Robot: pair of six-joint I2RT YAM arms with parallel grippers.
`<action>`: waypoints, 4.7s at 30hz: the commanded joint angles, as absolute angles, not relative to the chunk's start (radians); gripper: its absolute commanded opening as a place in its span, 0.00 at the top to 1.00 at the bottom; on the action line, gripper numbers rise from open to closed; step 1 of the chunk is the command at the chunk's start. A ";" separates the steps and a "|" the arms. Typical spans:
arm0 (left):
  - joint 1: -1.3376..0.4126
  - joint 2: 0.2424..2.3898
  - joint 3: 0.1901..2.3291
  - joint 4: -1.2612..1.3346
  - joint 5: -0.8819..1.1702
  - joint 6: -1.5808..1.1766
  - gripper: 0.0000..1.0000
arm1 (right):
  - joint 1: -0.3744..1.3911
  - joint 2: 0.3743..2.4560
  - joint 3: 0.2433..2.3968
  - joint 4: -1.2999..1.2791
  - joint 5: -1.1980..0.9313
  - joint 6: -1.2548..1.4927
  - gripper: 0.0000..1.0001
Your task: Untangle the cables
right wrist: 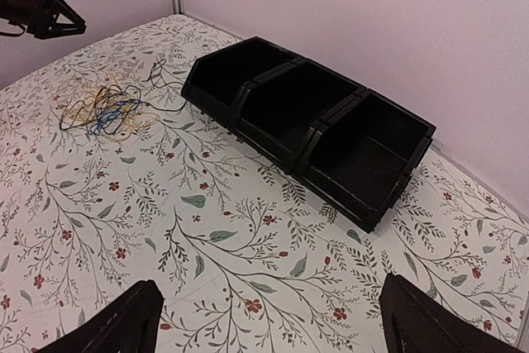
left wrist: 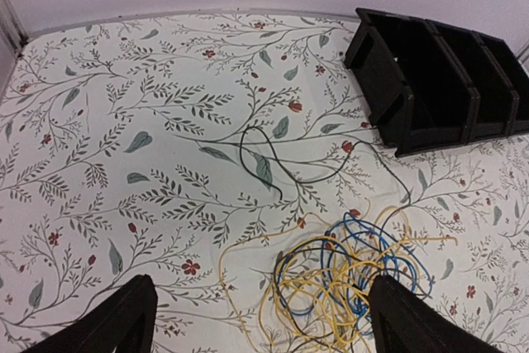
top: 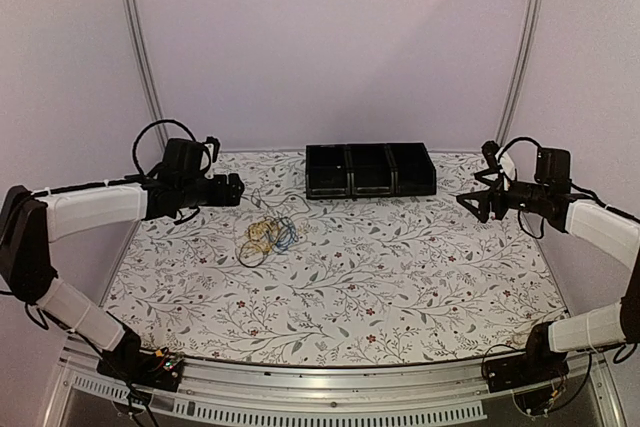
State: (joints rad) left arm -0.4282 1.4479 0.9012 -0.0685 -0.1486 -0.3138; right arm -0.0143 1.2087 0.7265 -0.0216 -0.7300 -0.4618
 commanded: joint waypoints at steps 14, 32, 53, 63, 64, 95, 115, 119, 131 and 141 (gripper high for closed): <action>-0.479 1.781 0.989 0.062 -0.021 -0.560 0.11 | -0.013 1.257 0.796 -0.142 -0.791 -0.537 0.07; -0.775 1.901 1.010 0.195 0.280 -0.475 0.73 | -0.010 1.271 0.801 -0.157 -0.768 -0.567 0.09; -0.858 1.324 0.917 0.213 -0.086 0.057 0.18 | 0.187 1.292 0.809 -0.147 -0.931 -0.592 0.43; -0.795 1.419 0.977 0.145 0.120 0.010 0.26 | 0.508 1.567 1.111 -0.353 -0.741 -0.521 0.39; -0.795 1.410 0.952 0.158 0.063 0.009 0.25 | 0.517 1.589 1.136 -0.356 -0.743 -0.512 0.38; -0.585 1.263 0.879 0.179 -0.269 -0.365 0.25 | 0.807 2.501 2.101 -0.508 -0.348 -0.006 0.30; -0.521 1.291 0.864 0.215 -0.161 -0.388 0.27 | 0.835 2.391 2.180 -0.491 -0.411 -0.115 1.00; -0.522 1.307 0.865 0.221 -0.121 -0.401 0.28 | 0.836 2.224 2.123 -0.483 -0.427 -0.164 1.00; -0.580 1.466 0.872 0.321 0.171 -0.406 0.30 | 0.836 1.939 2.081 -0.470 -0.349 -0.314 1.00; -0.802 1.741 0.982 0.204 0.197 -0.337 0.32 | 0.804 1.884 2.155 -0.451 -0.281 -0.412 1.00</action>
